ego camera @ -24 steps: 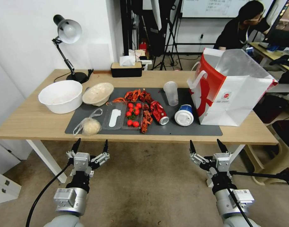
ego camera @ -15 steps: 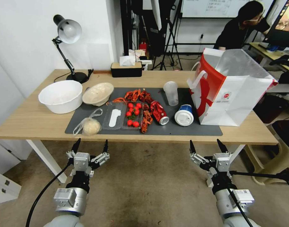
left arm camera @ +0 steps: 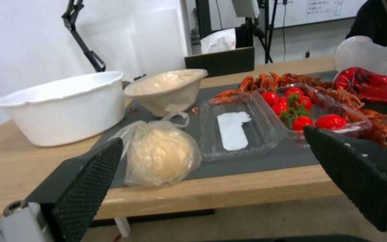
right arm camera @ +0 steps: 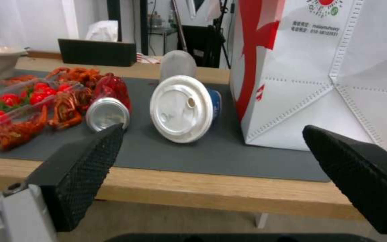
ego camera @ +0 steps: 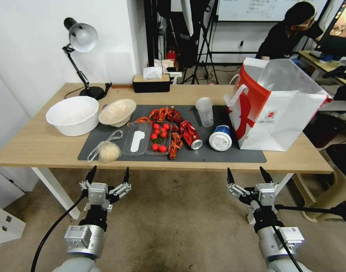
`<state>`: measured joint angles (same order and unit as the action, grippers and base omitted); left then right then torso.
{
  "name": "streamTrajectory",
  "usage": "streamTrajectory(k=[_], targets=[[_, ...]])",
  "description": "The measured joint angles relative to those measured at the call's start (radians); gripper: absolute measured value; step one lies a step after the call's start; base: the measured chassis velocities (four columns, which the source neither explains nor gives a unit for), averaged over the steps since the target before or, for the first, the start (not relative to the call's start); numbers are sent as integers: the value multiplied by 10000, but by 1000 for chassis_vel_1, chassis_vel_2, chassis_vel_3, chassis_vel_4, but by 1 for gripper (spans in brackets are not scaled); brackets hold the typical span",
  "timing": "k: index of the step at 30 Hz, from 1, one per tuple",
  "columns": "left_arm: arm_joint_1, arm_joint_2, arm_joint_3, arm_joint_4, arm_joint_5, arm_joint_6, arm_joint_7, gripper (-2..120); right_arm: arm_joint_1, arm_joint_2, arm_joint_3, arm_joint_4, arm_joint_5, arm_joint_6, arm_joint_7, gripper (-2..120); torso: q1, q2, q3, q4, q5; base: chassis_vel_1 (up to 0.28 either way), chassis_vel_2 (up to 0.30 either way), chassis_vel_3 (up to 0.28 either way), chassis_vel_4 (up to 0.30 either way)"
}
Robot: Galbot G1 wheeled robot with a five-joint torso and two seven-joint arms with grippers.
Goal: Pick up the trash from the table and place it into the takeout bag.
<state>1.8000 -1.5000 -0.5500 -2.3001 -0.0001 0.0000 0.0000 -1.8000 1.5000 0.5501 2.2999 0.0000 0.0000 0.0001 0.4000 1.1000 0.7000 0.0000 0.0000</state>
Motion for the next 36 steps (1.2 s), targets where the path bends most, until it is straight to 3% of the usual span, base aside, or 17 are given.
streamTrajectory(k=[3, 9, 11, 13, 36], targets=[[6, 11, 21, 0, -3, 2, -30, 100, 0, 0, 0, 0, 0, 0, 0, 100, -1, 0, 0, 0, 0, 0, 0, 0, 0], [102, 89, 282, -15, -38, 58, -310, 100, -734, 1, -713, -19, 396, 881, -649, 100, -2, 0, -1, 0, 0, 0, 0, 0, 0], [604, 454, 1623, -171, -230, 410, -1532, 100, -736, -14, -727, -53, 444, 902, -704, 100, 0, 0, 0, -1, 2, 0, 0, 0, 0], [721, 526, 1920, -211, -364, 480, -1876, 100, -732, -23, -724, -59, 446, 902, -709, 100, -1, 1, -1, 0, -1, 0, 0, 0, 0], [813, 335, 2045, -237, -411, 262, -1905, 100, -743, 2, -693, -42, 421, 963, -714, 100, 0, 0, 0, 0, 0, 0, 0, 0, 0]])
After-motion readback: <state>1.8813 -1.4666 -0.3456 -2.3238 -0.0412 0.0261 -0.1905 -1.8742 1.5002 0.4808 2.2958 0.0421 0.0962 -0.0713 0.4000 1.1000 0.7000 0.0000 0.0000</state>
